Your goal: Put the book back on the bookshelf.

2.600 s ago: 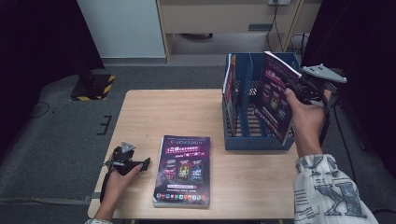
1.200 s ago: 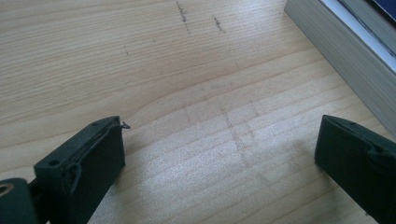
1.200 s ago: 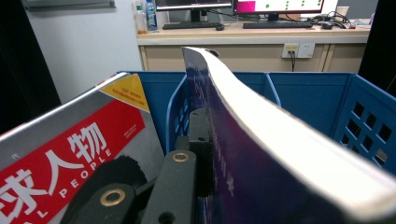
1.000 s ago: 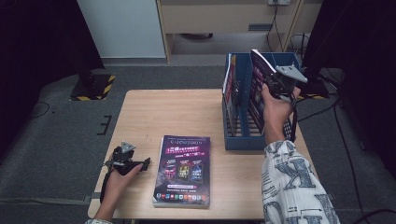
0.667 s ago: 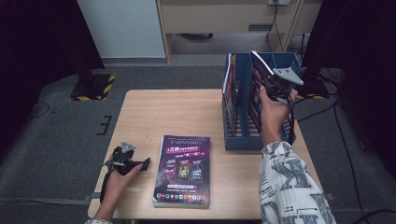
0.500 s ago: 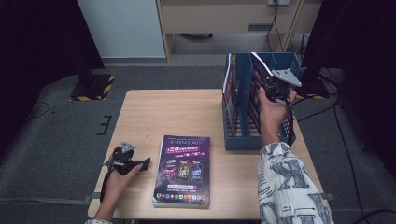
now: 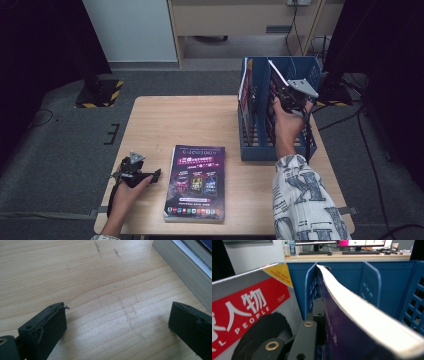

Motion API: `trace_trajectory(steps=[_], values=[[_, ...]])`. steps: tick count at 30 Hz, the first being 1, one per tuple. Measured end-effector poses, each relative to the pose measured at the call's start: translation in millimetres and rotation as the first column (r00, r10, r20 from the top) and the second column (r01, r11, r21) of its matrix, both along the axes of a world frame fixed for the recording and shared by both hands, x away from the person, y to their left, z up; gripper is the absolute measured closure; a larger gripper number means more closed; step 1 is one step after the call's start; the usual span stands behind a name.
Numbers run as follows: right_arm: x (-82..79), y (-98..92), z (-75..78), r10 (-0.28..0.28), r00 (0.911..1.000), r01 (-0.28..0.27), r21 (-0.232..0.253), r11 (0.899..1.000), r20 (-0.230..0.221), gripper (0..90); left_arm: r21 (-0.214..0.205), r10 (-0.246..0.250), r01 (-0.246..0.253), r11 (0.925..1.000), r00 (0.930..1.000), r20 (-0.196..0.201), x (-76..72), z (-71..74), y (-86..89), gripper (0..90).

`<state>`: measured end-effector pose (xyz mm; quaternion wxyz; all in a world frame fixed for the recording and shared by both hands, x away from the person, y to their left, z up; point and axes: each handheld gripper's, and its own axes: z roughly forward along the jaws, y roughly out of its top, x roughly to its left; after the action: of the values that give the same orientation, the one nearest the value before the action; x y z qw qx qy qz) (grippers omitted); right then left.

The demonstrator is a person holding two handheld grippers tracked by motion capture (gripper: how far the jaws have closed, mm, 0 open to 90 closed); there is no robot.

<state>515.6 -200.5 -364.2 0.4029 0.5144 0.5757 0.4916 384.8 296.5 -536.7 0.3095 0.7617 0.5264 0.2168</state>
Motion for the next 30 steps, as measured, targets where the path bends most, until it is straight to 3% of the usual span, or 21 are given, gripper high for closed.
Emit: trace_trajectory(steps=[5,7,13,24,30], values=[[-4.3,-1.6,-4.8,0.016,0.9999,-0.016,-0.014,1.000,-0.007,81.9,0.000,0.000,0.000,1.0000,1.0000,0.000,0.0,0.0,0.0,0.6],[-6.3,-3.3,-5.4,0.025,0.9996,-0.025,0.005,1.000,-0.009,81.8,0.000,0.000,0.000,1.0000,1.0000,0.000,0.0,0.0,-0.1,0.6],[-9.4,-0.8,-7.0,0.063,0.9978,-0.063,-0.024,0.998,-0.024,81.0,0.001,0.001,-0.001,1.0000,1.0000,0.000,0.0,0.0,-0.1,0.6],[-8.6,-1.7,-5.4,0.084,0.9961,-0.086,-0.058,0.995,-0.028,81.9,0.001,0.001,-0.001,1.0000,1.0000,0.000,0.0,0.0,-0.1,0.6],[-8.9,-2.7,-4.5,0.094,0.9953,-0.095,-0.050,0.994,-0.024,82.1,0.000,0.001,-0.001,1.0000,1.0000,0.000,0.0,0.0,-0.1,0.6]])
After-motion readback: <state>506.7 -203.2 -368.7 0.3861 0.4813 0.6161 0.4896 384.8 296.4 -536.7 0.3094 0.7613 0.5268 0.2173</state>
